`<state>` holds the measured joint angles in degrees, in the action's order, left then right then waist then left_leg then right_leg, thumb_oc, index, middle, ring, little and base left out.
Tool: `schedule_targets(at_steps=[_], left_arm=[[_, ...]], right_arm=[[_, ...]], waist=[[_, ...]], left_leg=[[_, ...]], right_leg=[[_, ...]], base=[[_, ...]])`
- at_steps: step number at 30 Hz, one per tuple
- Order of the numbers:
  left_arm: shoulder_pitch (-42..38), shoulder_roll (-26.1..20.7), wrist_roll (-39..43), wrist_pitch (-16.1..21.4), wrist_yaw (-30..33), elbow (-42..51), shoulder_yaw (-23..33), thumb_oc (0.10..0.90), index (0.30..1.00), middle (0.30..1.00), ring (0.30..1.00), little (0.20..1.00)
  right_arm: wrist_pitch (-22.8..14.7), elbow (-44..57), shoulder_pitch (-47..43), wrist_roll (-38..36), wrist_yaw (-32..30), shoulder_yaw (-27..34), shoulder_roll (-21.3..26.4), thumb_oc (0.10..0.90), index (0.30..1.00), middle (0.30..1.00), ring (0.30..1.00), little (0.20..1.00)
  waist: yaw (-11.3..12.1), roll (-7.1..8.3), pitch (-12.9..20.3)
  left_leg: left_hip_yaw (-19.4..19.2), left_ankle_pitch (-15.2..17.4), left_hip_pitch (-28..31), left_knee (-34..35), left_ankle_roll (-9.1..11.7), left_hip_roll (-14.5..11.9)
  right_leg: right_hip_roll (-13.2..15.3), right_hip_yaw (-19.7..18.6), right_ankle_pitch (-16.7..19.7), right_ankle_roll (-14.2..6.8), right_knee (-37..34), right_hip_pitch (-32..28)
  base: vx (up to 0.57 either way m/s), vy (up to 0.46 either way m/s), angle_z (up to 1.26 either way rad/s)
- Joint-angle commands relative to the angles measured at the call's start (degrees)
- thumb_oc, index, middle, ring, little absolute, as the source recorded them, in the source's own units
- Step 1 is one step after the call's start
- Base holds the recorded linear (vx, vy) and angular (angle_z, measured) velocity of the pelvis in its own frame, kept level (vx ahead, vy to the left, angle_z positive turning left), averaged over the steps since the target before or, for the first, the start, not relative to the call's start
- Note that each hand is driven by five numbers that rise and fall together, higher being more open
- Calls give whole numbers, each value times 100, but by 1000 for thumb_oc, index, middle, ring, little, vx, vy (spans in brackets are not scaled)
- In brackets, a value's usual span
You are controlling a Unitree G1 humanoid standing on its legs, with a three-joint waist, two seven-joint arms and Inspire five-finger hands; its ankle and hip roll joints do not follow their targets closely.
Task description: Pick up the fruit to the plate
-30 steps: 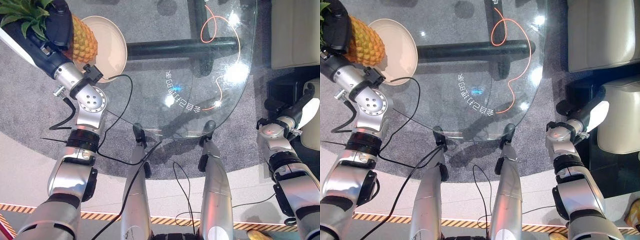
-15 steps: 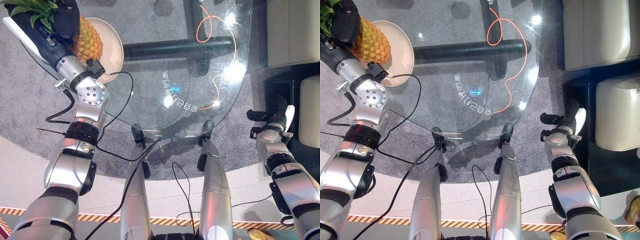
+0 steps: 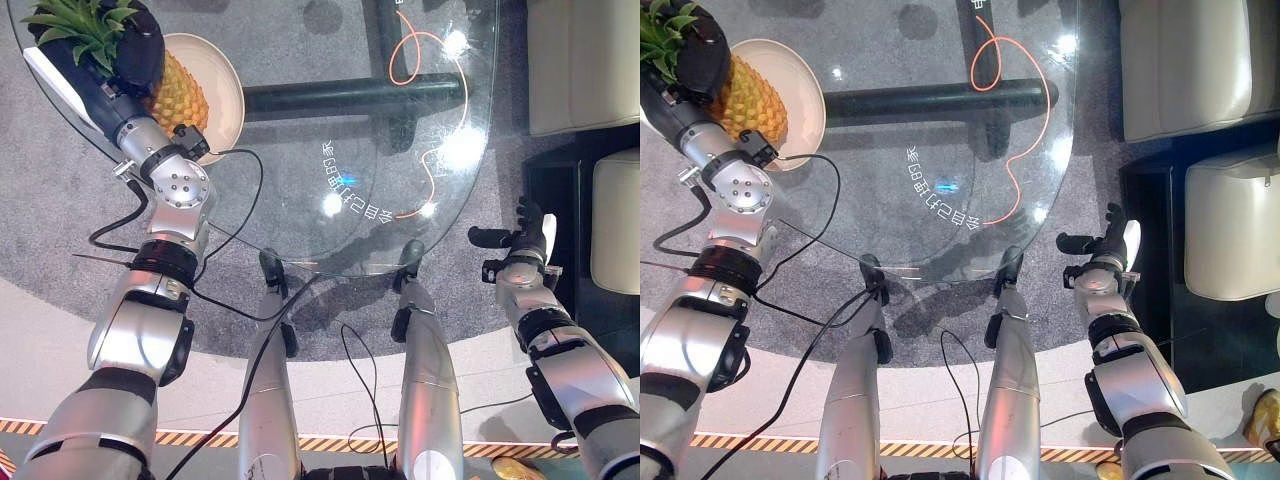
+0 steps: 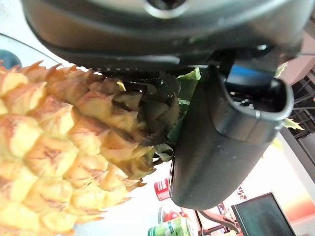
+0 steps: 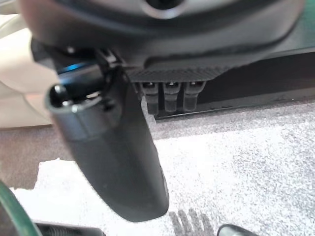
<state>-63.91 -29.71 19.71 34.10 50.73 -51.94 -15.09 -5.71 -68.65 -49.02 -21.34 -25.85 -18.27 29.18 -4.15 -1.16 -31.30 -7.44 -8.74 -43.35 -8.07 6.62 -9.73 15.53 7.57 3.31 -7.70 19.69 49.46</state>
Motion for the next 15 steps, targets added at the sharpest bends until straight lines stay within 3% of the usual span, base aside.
schedule_targets(at_steps=[1, 7, 10, 11, 15], left_arm=[[-972, -554, -43, 476, 157, -74, 133, 100, 300, 300, 300, 200], [-1068, -557, -56, 361, 72, -189, 79, 100, 300, 300, 300, 200], [-1083, -567, -83, 276, 90, -247, 65, 207, 392, 392, 392, 307], [-1087, -579, -60, 274, 79, -285, 59, 289, 462, 462, 462, 389], [-1147, -606, -35, 213, 68, -393, 23, 375, 535, 535, 535, 475]], right_arm=[[-192, -111, -93, 165, -153, -150, 256, 800, 900, 900, 900, 900], [-210, -109, -108, 192, -135, -155, 257, 800, 900, 900, 900, 900], [-173, -77, -145, 179, -130, -177, 267, 800, 900, 900, 900, 900], [-174, -77, -149, 183, -111, -182, 274, 800, 900, 900, 900, 900], [-236, -102, -129, 179, -118, -194, 260, 800, 900, 900, 900, 900]], waist=[[76, 133, 150], [54, 144, 150], [45, 152, 150], [40, 153, 150], [25, 161, 150]], left_leg=[[300, 551, -355, -749, 255, -86], [296, 559, -361, -758, 255, -80], [292, 551, -355, -738, 260, -79], [292, 549, -354, -729, 258, -80], [294, 552, -369, -737, 265, -92]], right_leg=[[-105, 30, -92, -161, -186, -121], [-106, 18, -87, -167, -185, -106], [-110, 13, -75, -170, -213, -112], [-115, 10, -78, -168, -213, -109], [-118, 3, -83, -170, -205, -88]], base=[[0, 0, 0], [0, 0, 0], [0, 0, 0], [0, 0, 0], [0, 0, 0]])
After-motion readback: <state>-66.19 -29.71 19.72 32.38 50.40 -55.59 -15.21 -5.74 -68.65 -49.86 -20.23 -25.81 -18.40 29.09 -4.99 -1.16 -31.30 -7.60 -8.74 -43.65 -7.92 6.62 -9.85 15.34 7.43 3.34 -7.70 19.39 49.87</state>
